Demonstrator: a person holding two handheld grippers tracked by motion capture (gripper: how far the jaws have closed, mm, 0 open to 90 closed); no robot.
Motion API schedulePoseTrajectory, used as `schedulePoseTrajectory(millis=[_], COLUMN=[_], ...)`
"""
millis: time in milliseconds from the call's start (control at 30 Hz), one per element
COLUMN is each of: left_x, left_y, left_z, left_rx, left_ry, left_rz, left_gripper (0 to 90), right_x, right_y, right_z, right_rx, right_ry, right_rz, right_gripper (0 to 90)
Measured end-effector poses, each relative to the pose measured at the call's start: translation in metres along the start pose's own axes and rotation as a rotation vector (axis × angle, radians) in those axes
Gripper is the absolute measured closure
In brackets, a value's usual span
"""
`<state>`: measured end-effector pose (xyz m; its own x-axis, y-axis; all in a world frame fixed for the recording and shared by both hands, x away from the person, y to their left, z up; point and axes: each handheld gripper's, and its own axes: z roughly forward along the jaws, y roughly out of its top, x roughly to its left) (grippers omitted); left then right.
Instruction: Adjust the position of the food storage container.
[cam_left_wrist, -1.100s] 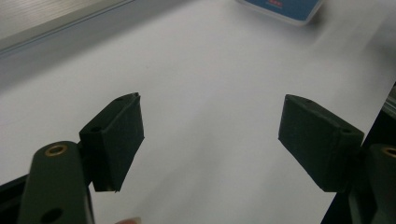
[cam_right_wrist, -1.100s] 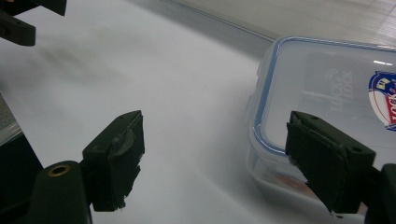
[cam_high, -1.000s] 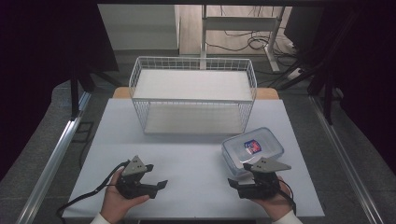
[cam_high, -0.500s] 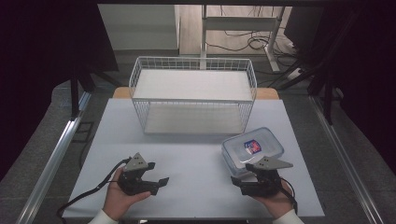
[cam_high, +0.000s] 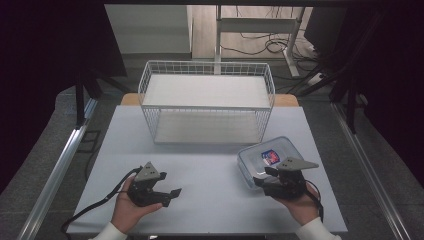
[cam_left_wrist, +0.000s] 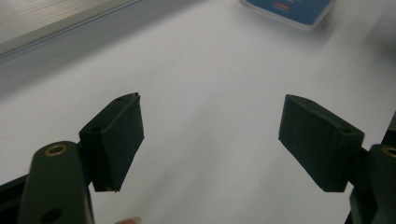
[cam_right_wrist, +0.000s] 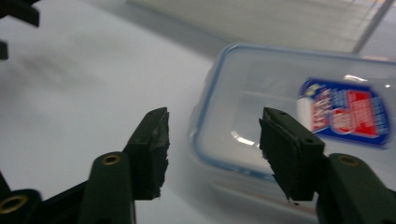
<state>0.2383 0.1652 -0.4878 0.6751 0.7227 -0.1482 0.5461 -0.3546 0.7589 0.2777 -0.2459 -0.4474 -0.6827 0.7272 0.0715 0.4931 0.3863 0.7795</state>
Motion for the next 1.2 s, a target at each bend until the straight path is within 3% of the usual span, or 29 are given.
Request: schedulePoseTrajectory(millis=[67,200,233,367,400,467,500,567,600,667,733,767,833,900,1067,1200], left_x=[-0.001,-0.003,-0.004,-0.003,-0.002,-0.001,0.001,0.002,0.002,0.004,0.004,0.004,0.004,0.005,0.005,0.005], left_y=[0.000,-0.002,-0.002,-0.002,-0.001,-0.001,0.000,0.001,0.001,0.002,0.002,0.002,0.003,0.003,0.003,0.002], left_z=[-0.003,-0.003,-0.004,-0.004,-0.003,-0.002,0.000,0.002,0.002,0.003,0.003,0.003,0.004,0.004,0.004,0.004], left_rx=[-0.006,0.002,0.006,0.007,0.006,0.005,0.010,0.012,0.012,0.010,0.011,0.009,0.009,0.006,0.008,0.013], left_ry=[-0.001,-0.002,0.003,0.012,0.012,0.010,0.007,0.005,0.005,0.003,0.001,-0.003,-0.006,-0.009,-0.006,-0.002], left_rz=[-0.001,0.006,0.013,0.015,0.012,0.007,0.003,0.001,0.001,-0.002,-0.002,-0.005,-0.006,-0.008,-0.005,0.002], left_gripper=[21.6,21.6,21.6,21.2,21.2,21.3,21.3,21.3,21.4,21.5,21.5,21.6,21.6,21.7,21.7,21.7], right_x=[-0.012,-0.022,-0.032,-0.047,-0.060,-0.067,-0.081,-0.092,-0.092,-0.110,-0.114,-0.126,-0.130,-0.143,-0.152,-0.161], right_y=[0.010,0.019,0.026,0.033,0.037,0.039,0.040,0.041,0.041,0.042,0.042,0.040,0.039,0.035,0.030,0.020], right_z=[-0.006,-0.010,-0.011,-0.011,-0.011,-0.010,-0.010,-0.010,-0.010,-0.009,-0.008,-0.005,-0.004,-0.001,0.003,0.014], right_rx=[-0.023,-0.034,-0.025,0.009,0.016,0.021,0.028,0.029,0.029,0.044,0.053,0.079,0.089,0.130,0.158,0.234], right_ry=[-0.008,-0.060,-0.094,-0.125,-0.155,-0.174,-0.199,-0.222,-0.222,-0.259,-0.272,-0.301,-0.311,-0.347,-0.359,-0.362], right_rz=[0.031,0.012,0.006,0.016,0.023,0.025,0.044,0.060,0.060,0.075,0.073,0.084,0.085,0.085,0.080,0.072], right_gripper=[47.8,53.5,59.1,66.9,72.2,74.7,81.0,85.5,85.5,88.4,88.5,88.6,88.6,88.6,88.6,88.6])
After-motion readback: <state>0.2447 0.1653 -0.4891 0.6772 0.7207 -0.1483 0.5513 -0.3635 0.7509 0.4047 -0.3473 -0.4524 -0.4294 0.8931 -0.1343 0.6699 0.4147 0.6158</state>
